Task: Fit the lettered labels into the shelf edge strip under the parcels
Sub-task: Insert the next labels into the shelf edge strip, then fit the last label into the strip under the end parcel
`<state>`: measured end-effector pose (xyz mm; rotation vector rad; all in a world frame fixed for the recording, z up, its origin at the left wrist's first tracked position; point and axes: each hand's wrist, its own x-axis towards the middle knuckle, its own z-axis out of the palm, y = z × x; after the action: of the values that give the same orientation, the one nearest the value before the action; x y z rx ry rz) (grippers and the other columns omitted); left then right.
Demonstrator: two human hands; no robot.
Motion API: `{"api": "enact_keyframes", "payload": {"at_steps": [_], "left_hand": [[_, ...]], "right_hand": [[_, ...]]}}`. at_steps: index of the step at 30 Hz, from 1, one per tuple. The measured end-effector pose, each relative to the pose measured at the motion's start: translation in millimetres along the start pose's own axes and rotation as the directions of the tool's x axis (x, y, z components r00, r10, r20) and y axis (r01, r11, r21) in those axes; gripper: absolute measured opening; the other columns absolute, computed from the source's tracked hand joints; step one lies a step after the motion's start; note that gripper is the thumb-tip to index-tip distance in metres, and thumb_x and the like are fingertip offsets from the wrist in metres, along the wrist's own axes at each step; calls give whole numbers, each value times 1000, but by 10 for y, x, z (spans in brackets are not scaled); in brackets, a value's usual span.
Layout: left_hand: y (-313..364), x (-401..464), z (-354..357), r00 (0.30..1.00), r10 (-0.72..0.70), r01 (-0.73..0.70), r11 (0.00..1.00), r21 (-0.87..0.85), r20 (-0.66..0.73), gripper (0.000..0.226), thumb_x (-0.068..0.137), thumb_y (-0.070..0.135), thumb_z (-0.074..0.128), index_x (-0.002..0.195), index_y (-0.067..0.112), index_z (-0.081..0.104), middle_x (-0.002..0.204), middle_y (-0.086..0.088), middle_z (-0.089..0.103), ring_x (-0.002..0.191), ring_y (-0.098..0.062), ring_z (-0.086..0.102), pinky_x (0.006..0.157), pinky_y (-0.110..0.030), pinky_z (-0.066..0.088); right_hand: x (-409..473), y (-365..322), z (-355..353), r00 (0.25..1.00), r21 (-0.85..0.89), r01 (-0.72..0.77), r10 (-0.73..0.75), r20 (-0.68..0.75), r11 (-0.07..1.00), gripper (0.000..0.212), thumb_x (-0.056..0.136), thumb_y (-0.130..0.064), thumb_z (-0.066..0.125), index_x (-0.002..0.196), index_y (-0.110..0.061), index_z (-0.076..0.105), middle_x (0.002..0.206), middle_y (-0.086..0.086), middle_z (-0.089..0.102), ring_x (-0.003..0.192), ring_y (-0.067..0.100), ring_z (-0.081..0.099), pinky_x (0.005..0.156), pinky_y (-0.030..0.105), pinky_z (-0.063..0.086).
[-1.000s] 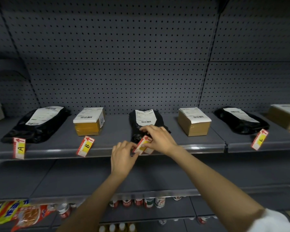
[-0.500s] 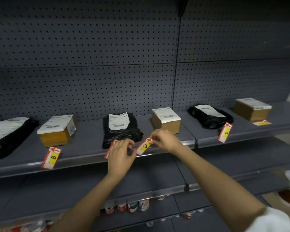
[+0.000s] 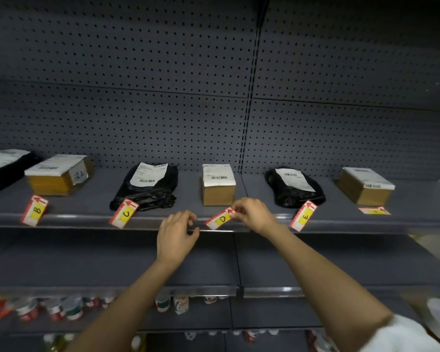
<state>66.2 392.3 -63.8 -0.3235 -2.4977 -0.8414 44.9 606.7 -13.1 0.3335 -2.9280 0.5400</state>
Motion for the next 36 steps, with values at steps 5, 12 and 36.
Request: {"api": "enact_keyframes", "payload": {"at_steps": [5,12,36], "left_hand": [[165,-5,25,1000,28,-28,999,22,7,20,75,19,70,91,22,59,84,3,64,84,-19,56,75,-33,41],[523,155,223,991,126,-124,992,-31,44,18,74,16,68,90,21,60,85,0,66,83,-25,56,74,-36,40],[3091,356,2150,919,369,-355,927,-121,135,25,73,19,69,97,20,60,91,-3,65,90,-26,56,77,-36,41]], "right_hand": [[-61,85,-45,998,-48,14,-17,-53,999,46,81,-42,68,121,-24,52,116,2,61,103,22,59,88,34,43],[-437,373,-182,987,-63,-45,34,-157,997,53,82,-46,64,128,-28,44,123,2,56,111,24,55,94,38,41],[-1667,3227,-1347,896,-37,-371,348,-275,928,33,86,-40,60,116,-25,56,116,0,61,106,23,59,91,35,41]]}}
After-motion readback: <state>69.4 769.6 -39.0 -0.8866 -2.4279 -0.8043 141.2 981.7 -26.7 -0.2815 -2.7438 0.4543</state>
